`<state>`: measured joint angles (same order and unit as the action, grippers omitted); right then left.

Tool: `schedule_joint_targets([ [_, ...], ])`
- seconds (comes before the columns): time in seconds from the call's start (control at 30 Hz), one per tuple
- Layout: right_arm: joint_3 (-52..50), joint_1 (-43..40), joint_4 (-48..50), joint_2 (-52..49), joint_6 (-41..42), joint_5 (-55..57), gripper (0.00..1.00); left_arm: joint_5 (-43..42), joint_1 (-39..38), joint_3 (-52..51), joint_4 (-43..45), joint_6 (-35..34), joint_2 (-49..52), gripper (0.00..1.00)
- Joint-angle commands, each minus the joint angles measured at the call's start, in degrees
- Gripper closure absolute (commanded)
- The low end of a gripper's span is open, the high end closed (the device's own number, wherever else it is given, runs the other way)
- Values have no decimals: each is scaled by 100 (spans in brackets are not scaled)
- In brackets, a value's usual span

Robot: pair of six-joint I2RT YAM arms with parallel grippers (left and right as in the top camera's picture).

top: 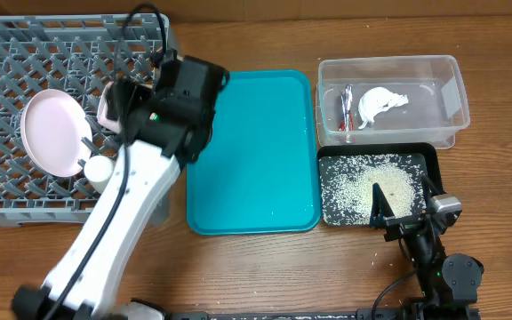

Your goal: Sort waste into correct bins and load items into the dishwasher

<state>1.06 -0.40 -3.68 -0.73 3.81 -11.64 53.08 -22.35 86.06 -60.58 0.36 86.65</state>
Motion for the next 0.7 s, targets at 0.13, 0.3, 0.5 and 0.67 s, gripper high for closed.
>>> schedule_joint_targets([
  [0.13,-63,-42,26,57,-22,-2,0,-3027,-566,1709,-2107,-1416,-1001,30],
  [0.3,-61,-42,24,57,-22,-2,0,-4151,-1368,2162,-2557,-1746,-1670,0],
  [0.5,-61,-42,24,57,-22,-2,0,-5840,-1958,2162,-2592,-2055,-2142,0],
  [0.67,-61,-42,24,57,-22,-2,0,-5659,-1956,2162,-3049,-1744,-2159,0],
])
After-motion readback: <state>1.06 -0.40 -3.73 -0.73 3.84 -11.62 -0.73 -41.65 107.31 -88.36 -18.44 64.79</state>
